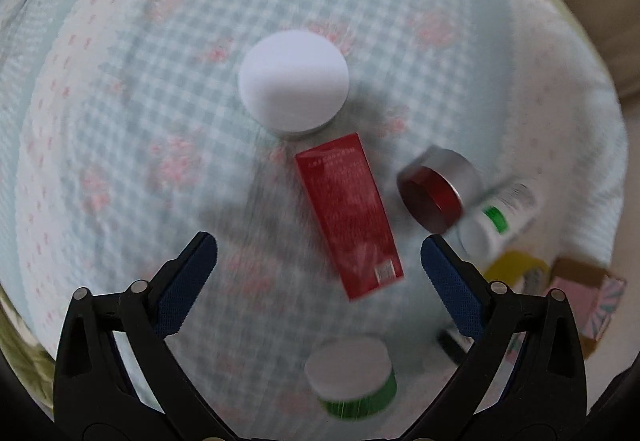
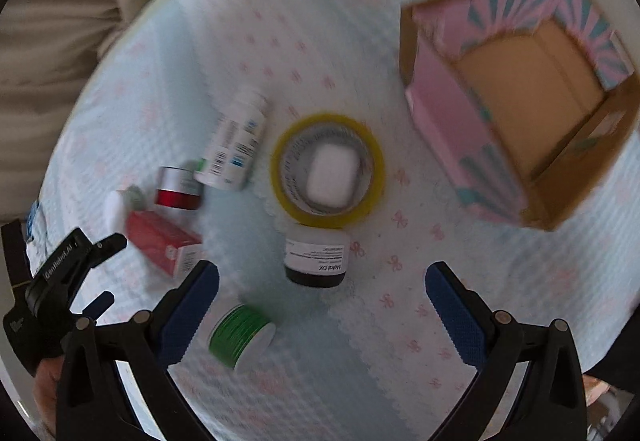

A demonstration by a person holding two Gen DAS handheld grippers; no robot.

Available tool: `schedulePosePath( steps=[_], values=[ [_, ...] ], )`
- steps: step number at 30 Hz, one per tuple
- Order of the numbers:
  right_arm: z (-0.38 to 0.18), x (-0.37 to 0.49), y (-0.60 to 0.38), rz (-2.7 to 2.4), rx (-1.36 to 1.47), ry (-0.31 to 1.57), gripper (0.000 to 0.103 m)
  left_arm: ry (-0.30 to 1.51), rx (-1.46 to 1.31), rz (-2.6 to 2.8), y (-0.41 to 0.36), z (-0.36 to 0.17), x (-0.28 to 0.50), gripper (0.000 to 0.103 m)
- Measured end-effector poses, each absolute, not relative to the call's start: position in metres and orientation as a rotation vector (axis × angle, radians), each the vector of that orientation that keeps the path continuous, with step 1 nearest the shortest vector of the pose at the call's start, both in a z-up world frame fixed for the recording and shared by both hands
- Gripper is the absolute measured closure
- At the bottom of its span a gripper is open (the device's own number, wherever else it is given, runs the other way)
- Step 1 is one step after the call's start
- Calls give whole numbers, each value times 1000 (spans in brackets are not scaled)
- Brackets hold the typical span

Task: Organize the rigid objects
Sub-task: 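Lower the right tool and grasp the black-lidded white jar while the left tool grasps the red box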

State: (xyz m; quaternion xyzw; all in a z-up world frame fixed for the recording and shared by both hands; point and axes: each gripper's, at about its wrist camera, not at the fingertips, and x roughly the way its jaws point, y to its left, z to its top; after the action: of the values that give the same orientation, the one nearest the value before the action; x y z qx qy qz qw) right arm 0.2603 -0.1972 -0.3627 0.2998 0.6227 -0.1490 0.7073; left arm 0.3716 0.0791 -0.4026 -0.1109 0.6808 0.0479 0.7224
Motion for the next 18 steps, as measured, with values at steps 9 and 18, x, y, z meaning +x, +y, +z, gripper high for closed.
schedulePosePath(
  steps=[9,18],
  values=[
    [-422,284,-187,-318,698,1501,6,1581,-286,208,73,-454,387,12],
    [-454,295,-187,-365,705,1593,28,1605,-273,165,53,-474,397,49]
  ],
)
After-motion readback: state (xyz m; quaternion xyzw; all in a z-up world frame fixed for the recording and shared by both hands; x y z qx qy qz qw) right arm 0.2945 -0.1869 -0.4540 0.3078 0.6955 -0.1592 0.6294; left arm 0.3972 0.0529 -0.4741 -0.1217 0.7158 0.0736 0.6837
